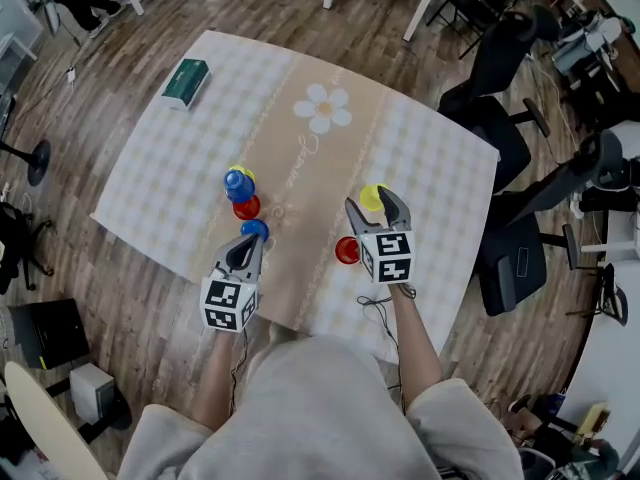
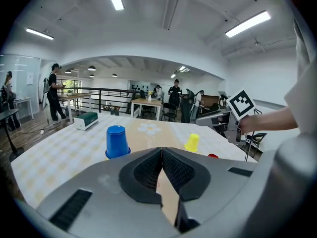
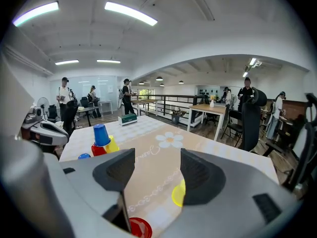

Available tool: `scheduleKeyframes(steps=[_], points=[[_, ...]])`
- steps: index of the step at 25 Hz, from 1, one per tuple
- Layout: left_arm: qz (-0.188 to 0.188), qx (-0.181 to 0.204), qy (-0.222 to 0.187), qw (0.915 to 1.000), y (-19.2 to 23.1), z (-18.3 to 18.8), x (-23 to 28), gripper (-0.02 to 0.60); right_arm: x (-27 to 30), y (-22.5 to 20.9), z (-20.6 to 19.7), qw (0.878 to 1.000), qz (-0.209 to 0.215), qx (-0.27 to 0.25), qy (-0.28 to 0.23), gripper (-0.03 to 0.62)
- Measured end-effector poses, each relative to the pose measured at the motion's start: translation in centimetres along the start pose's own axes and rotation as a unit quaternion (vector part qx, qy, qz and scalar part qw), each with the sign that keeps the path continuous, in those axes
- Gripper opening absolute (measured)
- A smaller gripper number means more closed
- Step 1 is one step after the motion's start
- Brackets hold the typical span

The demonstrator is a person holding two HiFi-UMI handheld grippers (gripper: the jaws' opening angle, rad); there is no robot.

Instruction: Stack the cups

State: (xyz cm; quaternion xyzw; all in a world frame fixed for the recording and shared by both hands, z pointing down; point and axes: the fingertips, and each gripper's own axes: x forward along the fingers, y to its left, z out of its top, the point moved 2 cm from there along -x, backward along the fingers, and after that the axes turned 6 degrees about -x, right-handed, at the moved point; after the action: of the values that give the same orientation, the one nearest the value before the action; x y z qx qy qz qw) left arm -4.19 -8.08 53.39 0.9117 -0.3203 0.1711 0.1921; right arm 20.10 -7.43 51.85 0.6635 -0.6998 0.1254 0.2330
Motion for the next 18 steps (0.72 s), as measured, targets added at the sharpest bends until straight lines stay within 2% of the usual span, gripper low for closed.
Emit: scheduleKeyframes(steps=[7, 18], points=[[-0.01, 0.01, 0.006, 0.9999, -1.8, 0.2, 1.0, 0.014, -0.8, -2.8, -2.7, 1.0, -0.019, 0.013, 0.017, 0.288], [0.008, 0.008, 0.015, 0.9998, -1.8, 0.2, 1.2, 0.014, 2.2, -5.1, -7.2, 0.997, -0.022, 0.029, 0.061, 0.287]])
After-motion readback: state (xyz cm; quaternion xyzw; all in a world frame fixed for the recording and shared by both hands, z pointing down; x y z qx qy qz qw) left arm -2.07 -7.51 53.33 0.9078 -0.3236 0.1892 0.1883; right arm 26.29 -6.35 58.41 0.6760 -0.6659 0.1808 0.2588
